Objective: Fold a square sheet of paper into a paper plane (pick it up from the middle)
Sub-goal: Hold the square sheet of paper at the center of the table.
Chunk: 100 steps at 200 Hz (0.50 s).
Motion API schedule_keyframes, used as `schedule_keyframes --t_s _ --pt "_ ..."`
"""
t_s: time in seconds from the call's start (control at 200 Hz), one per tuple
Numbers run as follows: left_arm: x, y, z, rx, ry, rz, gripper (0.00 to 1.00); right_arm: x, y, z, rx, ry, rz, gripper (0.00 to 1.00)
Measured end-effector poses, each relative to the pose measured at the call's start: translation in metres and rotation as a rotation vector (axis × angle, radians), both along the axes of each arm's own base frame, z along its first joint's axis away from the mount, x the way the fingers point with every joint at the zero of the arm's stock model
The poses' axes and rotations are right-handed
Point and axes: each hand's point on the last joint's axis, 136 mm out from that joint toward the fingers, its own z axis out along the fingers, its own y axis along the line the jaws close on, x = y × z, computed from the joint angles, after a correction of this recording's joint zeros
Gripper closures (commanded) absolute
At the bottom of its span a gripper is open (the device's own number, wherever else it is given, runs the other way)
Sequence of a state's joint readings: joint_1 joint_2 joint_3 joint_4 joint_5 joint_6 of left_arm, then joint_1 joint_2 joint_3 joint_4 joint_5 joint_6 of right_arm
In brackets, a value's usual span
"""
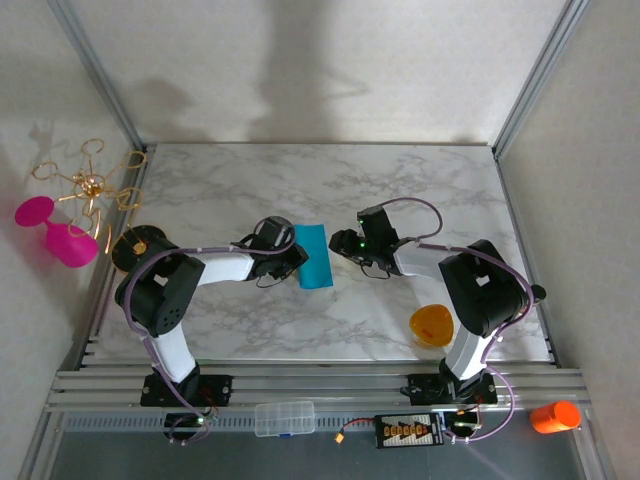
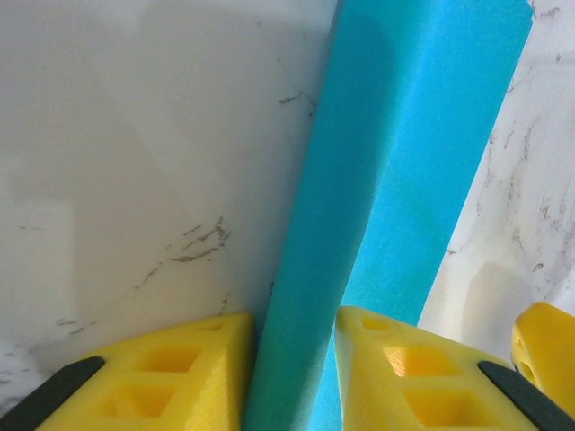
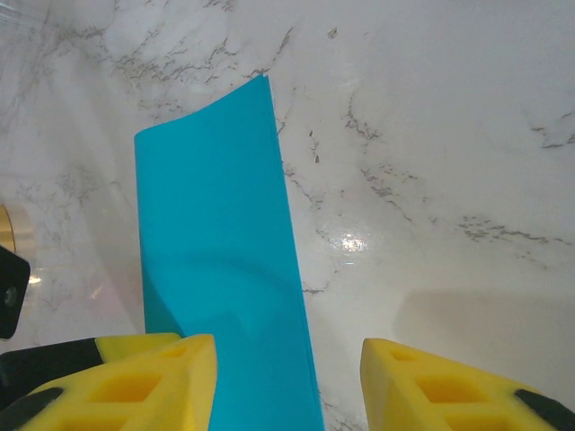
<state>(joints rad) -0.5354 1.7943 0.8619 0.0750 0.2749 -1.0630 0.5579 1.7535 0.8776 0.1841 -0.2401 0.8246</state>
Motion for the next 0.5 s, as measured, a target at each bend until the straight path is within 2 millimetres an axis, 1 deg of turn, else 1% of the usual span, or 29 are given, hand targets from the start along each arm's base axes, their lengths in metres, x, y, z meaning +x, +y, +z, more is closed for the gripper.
schedule_keyframes --t_s 0.175,0.245,0.501 --pt "0.000 0.000 -0.001 0.001 0.002 -0.001 0.67 -0.002 0.003 -0.003 0.010 0.009 0.014 0.53" --pt "0.000 0.000 -0.001 0.002 0.000 -0.005 0.67 -0.002 0.004 -0.003 0.016 0.011 0.021 0.55" --pt "-0.001 -0.001 -0.002 0.008 -0.005 -0.021 0.66 -0.010 0.025 0.004 0.123 -0.003 0.117 0.63"
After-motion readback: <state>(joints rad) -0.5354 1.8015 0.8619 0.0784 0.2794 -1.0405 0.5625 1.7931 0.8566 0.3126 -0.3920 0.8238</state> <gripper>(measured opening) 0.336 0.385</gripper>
